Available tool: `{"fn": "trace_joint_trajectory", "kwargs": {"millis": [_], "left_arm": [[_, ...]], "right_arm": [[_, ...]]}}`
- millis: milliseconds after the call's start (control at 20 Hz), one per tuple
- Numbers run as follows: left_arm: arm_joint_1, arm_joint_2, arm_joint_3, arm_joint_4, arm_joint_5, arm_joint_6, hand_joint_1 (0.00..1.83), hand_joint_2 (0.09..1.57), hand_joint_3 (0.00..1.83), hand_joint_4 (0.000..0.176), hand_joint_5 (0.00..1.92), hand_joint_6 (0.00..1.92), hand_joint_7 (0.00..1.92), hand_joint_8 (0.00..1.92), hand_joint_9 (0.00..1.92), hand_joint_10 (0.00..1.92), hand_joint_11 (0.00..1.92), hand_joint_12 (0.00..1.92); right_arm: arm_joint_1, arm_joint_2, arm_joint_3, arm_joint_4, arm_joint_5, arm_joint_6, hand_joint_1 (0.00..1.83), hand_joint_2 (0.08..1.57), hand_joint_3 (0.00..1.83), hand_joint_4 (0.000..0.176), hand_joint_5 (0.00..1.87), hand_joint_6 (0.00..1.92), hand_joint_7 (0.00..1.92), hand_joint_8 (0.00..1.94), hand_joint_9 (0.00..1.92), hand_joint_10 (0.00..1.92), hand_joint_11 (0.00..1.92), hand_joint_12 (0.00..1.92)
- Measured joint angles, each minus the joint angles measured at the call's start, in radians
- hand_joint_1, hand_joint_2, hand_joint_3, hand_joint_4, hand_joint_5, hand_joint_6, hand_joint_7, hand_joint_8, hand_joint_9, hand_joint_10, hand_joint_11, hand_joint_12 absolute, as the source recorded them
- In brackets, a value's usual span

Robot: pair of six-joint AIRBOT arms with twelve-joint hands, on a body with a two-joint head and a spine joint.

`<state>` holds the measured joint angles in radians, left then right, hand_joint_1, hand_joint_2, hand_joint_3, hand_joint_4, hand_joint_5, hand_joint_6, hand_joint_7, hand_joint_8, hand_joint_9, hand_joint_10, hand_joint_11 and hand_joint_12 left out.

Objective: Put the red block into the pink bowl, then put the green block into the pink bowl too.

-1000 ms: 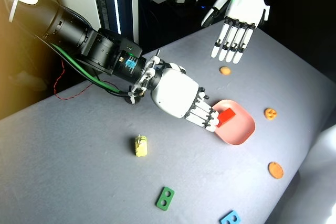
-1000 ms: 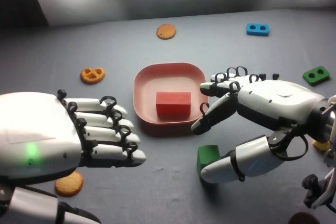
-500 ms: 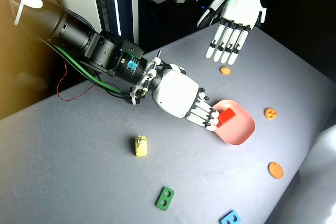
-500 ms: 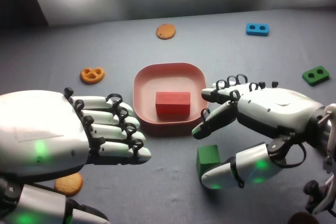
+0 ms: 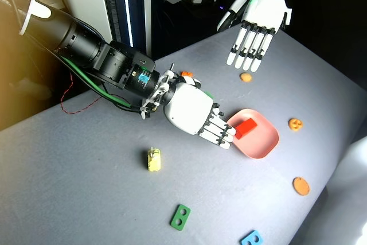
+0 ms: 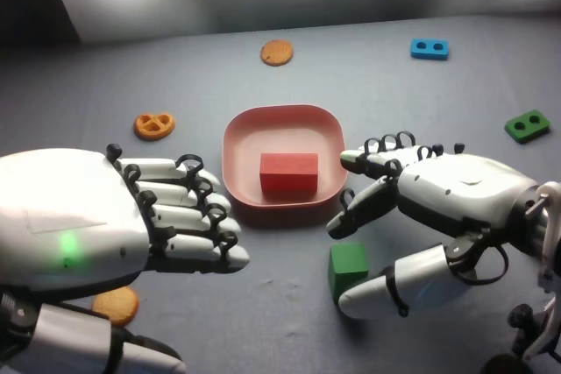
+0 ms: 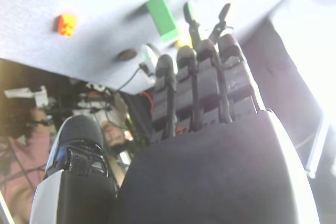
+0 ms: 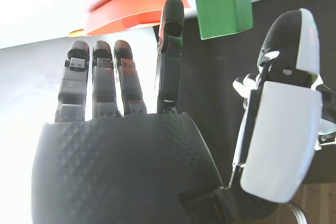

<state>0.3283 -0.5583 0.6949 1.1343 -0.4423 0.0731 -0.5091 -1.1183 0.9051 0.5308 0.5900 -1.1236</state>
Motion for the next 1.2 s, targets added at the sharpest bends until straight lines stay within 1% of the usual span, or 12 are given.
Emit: {"fn": "trace_joint_trajectory", "kwargs": {"millis": [150,450,600,700,750,800,900,1000,1050,1100,1150,1200], "left_arm": [[-0.002,-0.001,0.000,0.000,0.001,0.000,0.00,1.27,0.00,0.000,0.28,0.00,0.23,0.01,0.17,0.00,0.00,0.29],[-0.011,-0.003,0.000,-0.001,0.006,0.000,0.00,1.27,0.00,0.000,0.31,0.01,0.27,0.01,0.21,0.01,0.00,0.41],[-0.011,-0.007,0.000,0.000,0.008,0.000,0.00,1.27,0.00,0.000,0.26,0.01,0.21,0.01,0.14,0.01,0.00,0.21],[-0.015,-0.007,0.000,-0.001,0.010,0.000,0.00,1.27,0.00,0.000,0.26,0.00,0.21,0.00,0.15,0.00,0.00,0.23],[-0.015,-0.007,0.000,-0.001,0.010,0.000,0.00,1.27,0.00,0.000,0.29,0.00,0.24,0.00,0.18,0.00,0.00,0.32],[-0.017,-0.008,0.000,0.000,0.012,0.000,0.00,1.27,0.00,0.000,0.31,0.00,0.26,0.01,0.20,0.01,0.00,0.37],[-0.023,-0.011,0.000,0.000,0.019,0.000,0.00,1.28,0.00,0.000,0.33,0.01,0.27,0.01,0.21,0.01,0.00,0.40],[-0.027,-0.011,0.000,0.000,0.023,-0.001,0.00,1.27,0.00,0.000,0.26,0.00,0.20,0.01,0.13,0.00,0.00,0.23],[-0.028,-0.012,0.000,0.000,0.024,0.000,0.00,1.27,0.00,0.000,0.25,0.00,0.19,0.01,0.13,0.00,0.00,0.20],[-0.028,-0.012,0.000,-0.001,0.024,0.000,0.00,1.28,0.00,0.000,0.30,0.00,0.25,0.01,0.18,0.00,0.00,0.31],[-0.028,-0.012,0.000,-0.001,0.026,0.000,0.00,1.28,0.00,0.000,0.30,0.00,0.25,0.00,0.18,0.00,0.00,0.31],[-0.028,-0.012,0.000,-0.001,0.026,0.000,0.00,1.28,0.00,0.000,0.30,0.00,0.25,0.00,0.18,0.00,0.00,0.30]], "right_arm": [[-0.007,-0.007,0.003,-0.015,0.004,0.000,0.61,0.80,0.01,0.171,0.76,0.00,0.05,0.00,0.00,0.00,0.00,0.00],[-0.009,-0.021,0.017,-0.015,0.011,0.000,0.62,0.81,0.02,0.145,0.74,0.00,0.05,0.00,0.00,0.00,0.00,0.00],[-0.018,-0.032,0.020,-0.012,0.018,-0.001,0.68,0.80,0.00,0.124,0.78,0.01,0.11,0.02,0.00,0.00,0.00,0.00],[-0.018,-0.032,0.020,-0.015,0.019,-0.002,0.60,0.82,0.02,0.146,0.75,0.00,0.08,0.00,0.00,0.00,0.00,0.00],[-0.018,-0.033,0.024,-0.016,0.019,-0.003,0.65,0.81,0.01,0.134,0.77,0.01,0.09,0.01,0.00,0.00,0.00,0.00],[-0.018,-0.033,0.026,-0.015,0.019,-0.002,0.62,0.82,0.01,0.142,0.75,0.00,0.07,0.00,0.00,0.00,0.00,0.00],[-0.018,-0.033,0.031,-0.014,0.023,-0.003,0.64,0.82,0.01,0.125,0.77,0.01,0.10,0.01,0.00,0.00,0.00,0.00],[-0.018,-0.035,0.031,-0.015,0.025,-0.003,0.64,0.83,0.01,0.122,0.77,0.01,0.08,0.00,0.00,0.00,0.00,0.00],[-0.018,-0.035,0.031,-0.015,0.024,-0.003,0.68,0.82,0.01,0.101,0.79,0.01,0.09,0.01,0.00,0.00,0.00,0.00],[-0.018,-0.035,0.031,-0.015,0.025,-0.003,0.86,0.80,0.00,0.086,1.02,0.04,0.14,0.00,0.00,0.00,0.00,0.00],[-0.018,-0.035,0.031,-0.016,0.027,-0.003,1.06,0.93,0.01,0.158,1.31,0.21,0.14,0.00,0.00,0.00,0.00,0.00],[-0.018,-0.035,0.031,-0.016,0.028,-0.003,1.11,0.95,0.00,0.172,1.41,0.18,0.19,0.00,0.00,0.00,0.00,0.00]]}}
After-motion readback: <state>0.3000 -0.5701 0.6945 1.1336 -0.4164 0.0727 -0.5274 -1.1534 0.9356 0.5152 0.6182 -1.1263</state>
